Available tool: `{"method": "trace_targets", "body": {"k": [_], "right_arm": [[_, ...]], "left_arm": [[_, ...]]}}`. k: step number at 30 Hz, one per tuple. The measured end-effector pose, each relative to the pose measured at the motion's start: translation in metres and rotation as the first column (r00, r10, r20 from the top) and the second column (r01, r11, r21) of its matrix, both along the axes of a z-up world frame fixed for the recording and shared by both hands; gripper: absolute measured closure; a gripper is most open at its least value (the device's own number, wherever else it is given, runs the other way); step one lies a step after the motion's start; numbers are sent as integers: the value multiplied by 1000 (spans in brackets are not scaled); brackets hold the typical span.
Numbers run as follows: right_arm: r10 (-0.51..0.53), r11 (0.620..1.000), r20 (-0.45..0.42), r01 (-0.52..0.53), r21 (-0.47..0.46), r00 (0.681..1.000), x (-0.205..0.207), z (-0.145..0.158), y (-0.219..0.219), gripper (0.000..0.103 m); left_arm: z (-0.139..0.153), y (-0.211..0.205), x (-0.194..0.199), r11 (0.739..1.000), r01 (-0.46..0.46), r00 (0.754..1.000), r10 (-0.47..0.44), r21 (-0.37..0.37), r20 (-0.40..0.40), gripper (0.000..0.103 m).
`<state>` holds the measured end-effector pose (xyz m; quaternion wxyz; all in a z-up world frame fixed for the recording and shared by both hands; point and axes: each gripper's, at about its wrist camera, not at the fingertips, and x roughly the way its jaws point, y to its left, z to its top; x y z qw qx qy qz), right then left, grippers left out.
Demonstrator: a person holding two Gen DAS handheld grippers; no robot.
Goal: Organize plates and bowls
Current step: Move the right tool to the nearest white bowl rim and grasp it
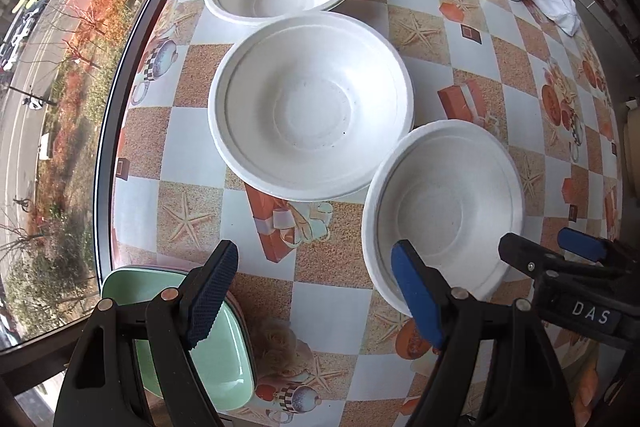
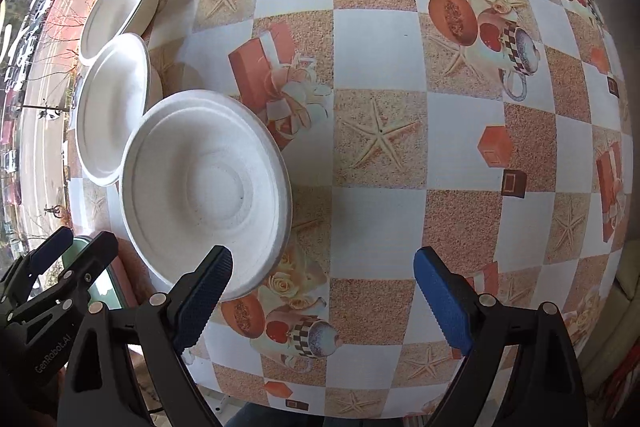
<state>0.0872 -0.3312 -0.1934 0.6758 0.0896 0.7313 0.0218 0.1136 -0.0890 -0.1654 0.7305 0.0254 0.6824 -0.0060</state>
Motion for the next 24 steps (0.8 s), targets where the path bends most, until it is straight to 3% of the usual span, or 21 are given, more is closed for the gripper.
{"method": "trace_targets", "body": {"k": [5,8,10,12,13,14,15,16,24], "right_arm": [[50,999,-8,-50,-15,999,22,-16,9,10],[75,997,-19,-75,-25,997,31,-25,15,10],[93,995,-19,-94,-24,995,35,-29,22,10],[120,992,-17,-121,-34,993,38,-31,30,23],[136,990,-24,-136,-37,990,38,-32,34,46],[150,988,-34,-151,-34,988,39,-35,39,60],[162,986,-44,-163,-22,986,38,-37,44,64],[174,985,-52,-175,0,983,38,-40,49,75],[195,981,-75,-195,4,978,20,-41,49,77]], "left_arm": [[-19,-7,10,1000,-12,998,13,2,-54,23],[-30,-7,14,999,-42,994,38,-32,-101,42],[-35,-7,15,997,-61,991,54,-54,-125,60],[-40,-9,16,994,-74,988,62,-82,-139,69],[-42,-10,16,993,-75,988,62,-91,-145,75],[-44,-13,16,992,-73,987,57,-101,-153,78],[-46,-16,15,992,-65,986,47,-105,-162,81],[-47,-19,14,996,-51,987,38,-80,-156,81],[-46,-35,-7,997,24,991,-34,-80,-131,81]]}}
